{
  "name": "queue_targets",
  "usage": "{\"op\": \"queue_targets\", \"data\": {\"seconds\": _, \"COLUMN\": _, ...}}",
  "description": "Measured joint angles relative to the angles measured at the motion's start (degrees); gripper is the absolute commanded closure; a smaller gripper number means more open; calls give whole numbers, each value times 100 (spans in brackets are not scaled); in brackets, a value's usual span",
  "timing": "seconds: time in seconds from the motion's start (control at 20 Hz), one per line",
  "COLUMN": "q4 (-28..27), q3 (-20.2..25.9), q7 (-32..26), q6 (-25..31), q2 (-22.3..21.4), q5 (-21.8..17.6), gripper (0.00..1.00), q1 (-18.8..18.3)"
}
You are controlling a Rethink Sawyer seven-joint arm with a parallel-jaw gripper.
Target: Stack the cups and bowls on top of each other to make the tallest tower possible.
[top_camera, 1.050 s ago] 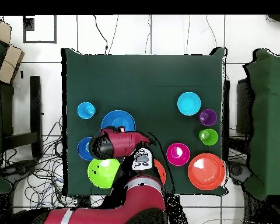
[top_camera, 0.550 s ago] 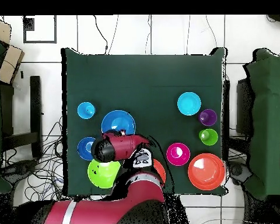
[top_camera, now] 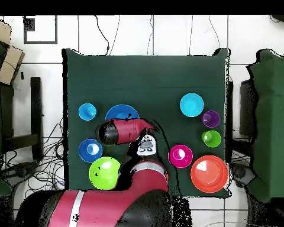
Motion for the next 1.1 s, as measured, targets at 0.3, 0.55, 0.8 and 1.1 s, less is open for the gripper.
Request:
{"op": "queue_targets", "data": {"seconds": 0.3, "q4": -1383, "q3": -32, "q7": 0, "q6": 1249, "q2": 446, "q5": 185, "gripper": 0, "q1": 47}}
{"op": "queue_targets", "data": {"seconds": 0.55, "q4": -2037, "q3": -31, "q7": 1, "q6": 1388, "q2": 683, "q5": 220, "gripper": 0, "q1": 46}}
{"op": "queue_targets", "data": {"seconds": 0.8, "q4": -2277, "q3": 12, "q7": 1, "q6": 1390, "q2": 771, "q5": 220, "gripper": 0, "q1": -5}}
{"op": "queue_targets", "data": {"seconds": 1.1, "q4": -2324, "q3": 270, "q7": 1, "q6": 1390, "q2": 780, "q5": 220, "gripper": 0, "q1": -257}}
